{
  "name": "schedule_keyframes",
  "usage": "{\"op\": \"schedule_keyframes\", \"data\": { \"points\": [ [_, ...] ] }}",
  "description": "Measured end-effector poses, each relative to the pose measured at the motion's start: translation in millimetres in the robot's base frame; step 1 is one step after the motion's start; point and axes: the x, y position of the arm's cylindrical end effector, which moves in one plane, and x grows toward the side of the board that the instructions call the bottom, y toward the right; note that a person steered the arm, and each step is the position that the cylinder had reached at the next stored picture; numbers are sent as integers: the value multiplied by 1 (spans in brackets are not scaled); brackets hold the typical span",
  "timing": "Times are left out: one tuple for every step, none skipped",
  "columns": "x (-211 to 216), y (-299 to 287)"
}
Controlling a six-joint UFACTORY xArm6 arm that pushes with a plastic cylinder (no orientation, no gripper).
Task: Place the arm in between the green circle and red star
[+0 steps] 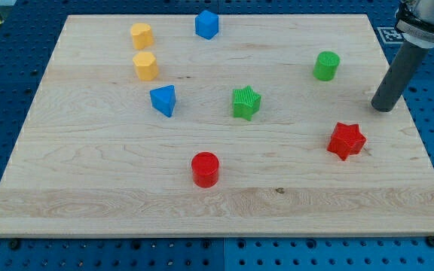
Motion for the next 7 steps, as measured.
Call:
{"op": "schedule_keyframes", "data": {
  "points": [
    [0, -12],
    [0, -13],
    [0, -22],
    [0, -35],
    [0, -50],
    [0, -50],
    [0, -56]
  ]
}}
